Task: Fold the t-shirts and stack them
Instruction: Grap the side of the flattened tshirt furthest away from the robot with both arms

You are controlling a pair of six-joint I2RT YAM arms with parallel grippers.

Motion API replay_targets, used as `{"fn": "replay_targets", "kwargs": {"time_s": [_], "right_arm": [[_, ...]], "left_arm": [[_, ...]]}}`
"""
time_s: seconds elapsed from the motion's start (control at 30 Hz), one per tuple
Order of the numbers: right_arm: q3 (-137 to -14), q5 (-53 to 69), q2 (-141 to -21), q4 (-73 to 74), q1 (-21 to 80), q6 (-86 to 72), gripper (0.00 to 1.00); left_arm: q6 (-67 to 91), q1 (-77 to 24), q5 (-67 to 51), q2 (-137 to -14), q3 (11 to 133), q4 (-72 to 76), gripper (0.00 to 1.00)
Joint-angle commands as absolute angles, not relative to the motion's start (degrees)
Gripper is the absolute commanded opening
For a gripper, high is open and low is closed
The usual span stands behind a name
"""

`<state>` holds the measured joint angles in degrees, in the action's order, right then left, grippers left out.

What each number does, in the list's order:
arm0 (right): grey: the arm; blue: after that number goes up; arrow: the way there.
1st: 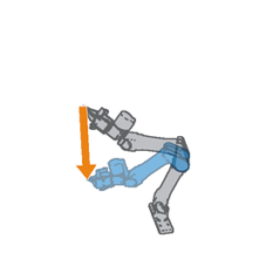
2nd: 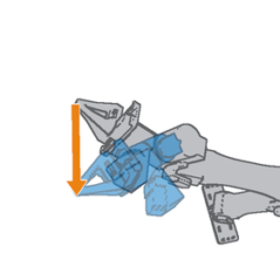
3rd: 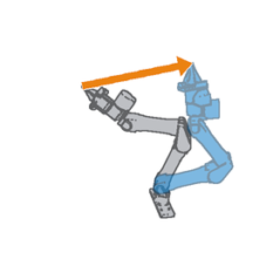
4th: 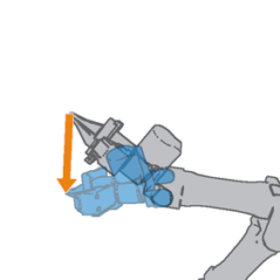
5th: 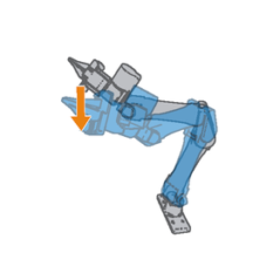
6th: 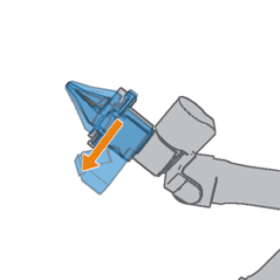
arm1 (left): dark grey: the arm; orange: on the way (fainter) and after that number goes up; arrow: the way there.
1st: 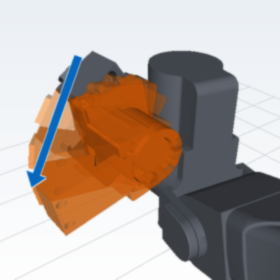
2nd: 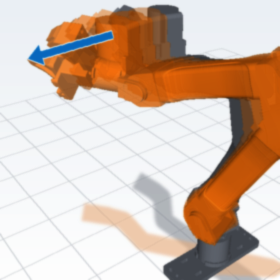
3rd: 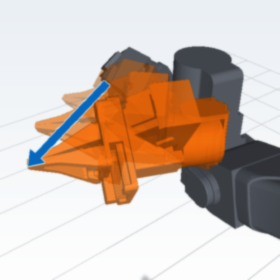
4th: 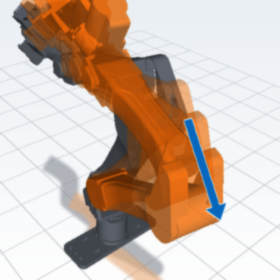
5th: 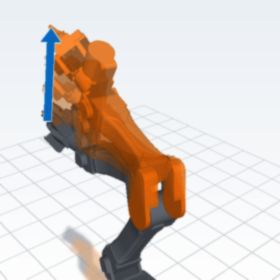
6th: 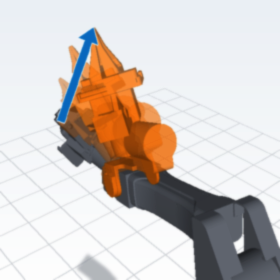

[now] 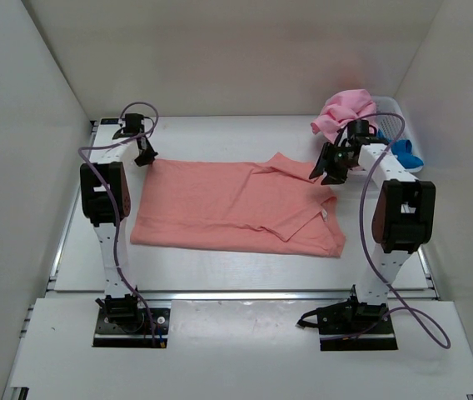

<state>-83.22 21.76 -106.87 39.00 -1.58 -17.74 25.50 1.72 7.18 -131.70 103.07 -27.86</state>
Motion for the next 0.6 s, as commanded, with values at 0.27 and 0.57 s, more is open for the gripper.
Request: {"fn": "replay_targets", "kwargs": {"time_s": [0.27,0.57], "right_arm": [[-88.6,21.7,-109.7,38.9,-0.9,-17.1,0.45],[-85.3,22.0,-108.1,37.6,-1.4,-18.5,0.45]], "left_arm": [[28.8,1.7,2.7,-132.2,107.0,-29.3,0.49],[27.4,1.8,0.9,-135.0,110.2,-33.4,0.49]]}}
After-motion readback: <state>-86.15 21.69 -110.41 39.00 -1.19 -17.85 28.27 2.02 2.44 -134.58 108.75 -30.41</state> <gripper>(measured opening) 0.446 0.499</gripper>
